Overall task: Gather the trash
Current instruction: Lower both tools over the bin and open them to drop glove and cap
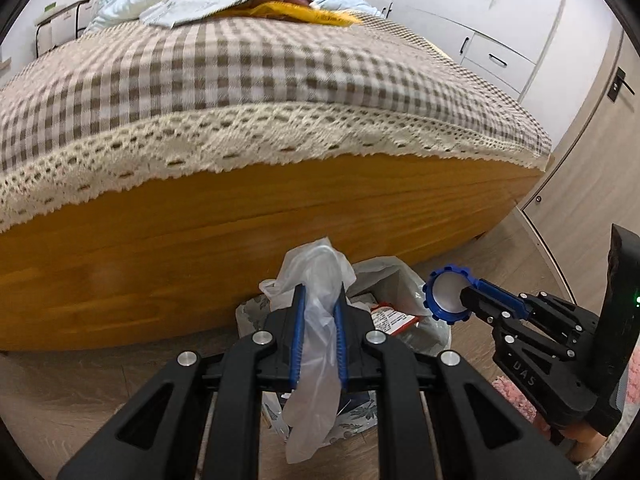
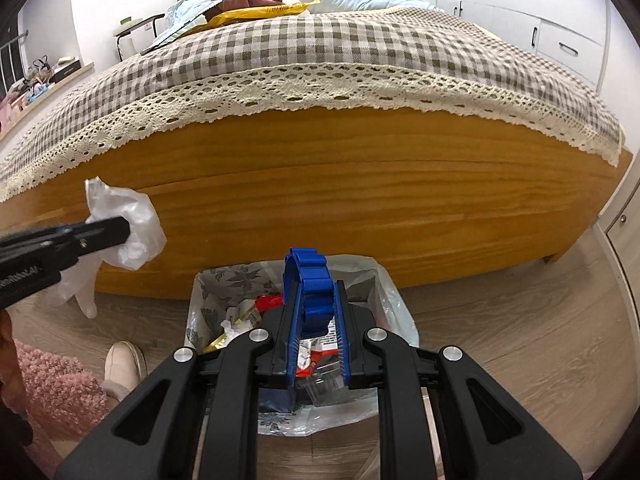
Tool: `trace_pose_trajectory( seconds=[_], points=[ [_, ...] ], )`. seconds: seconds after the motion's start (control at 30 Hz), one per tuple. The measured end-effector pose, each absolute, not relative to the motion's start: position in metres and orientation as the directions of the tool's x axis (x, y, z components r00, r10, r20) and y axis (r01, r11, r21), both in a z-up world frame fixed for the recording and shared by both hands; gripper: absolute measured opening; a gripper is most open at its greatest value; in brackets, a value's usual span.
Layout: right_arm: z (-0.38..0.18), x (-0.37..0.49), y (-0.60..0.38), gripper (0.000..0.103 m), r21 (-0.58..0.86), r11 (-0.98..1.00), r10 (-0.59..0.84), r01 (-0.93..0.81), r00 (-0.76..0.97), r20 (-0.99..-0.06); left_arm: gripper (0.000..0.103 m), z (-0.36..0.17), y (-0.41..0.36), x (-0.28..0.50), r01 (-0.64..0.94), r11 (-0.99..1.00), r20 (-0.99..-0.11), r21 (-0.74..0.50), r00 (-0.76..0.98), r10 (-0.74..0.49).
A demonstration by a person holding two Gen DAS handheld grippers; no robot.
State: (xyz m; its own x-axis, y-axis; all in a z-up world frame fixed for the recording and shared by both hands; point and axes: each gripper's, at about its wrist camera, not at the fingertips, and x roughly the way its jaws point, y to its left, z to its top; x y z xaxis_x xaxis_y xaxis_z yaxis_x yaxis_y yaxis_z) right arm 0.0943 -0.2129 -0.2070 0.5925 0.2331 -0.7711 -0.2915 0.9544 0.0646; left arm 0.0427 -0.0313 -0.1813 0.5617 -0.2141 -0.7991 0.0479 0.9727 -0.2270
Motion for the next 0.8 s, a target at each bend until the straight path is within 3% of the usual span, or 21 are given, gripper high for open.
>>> trace_pose_trajectory(
  seconds=[0.47,0.8],
  points=[
    [-0.237,0.109,-0.219,0.015,0.132,0.955,0.254,-0.265,0.501,-0.828,0.011,-0.222,-0.028,0.056,-0.012,0.947,-0.855,-0.322,0.432,-0.285],
    [-0.253,0.136,-0.224,0.016,0.186,0.964,0.253,-0.188,0.457,-0.852,0.011,-0.251,-0.044,0.074,-0.032,0.946,-0.89,-0.324,0.35,-0.293]
  ],
)
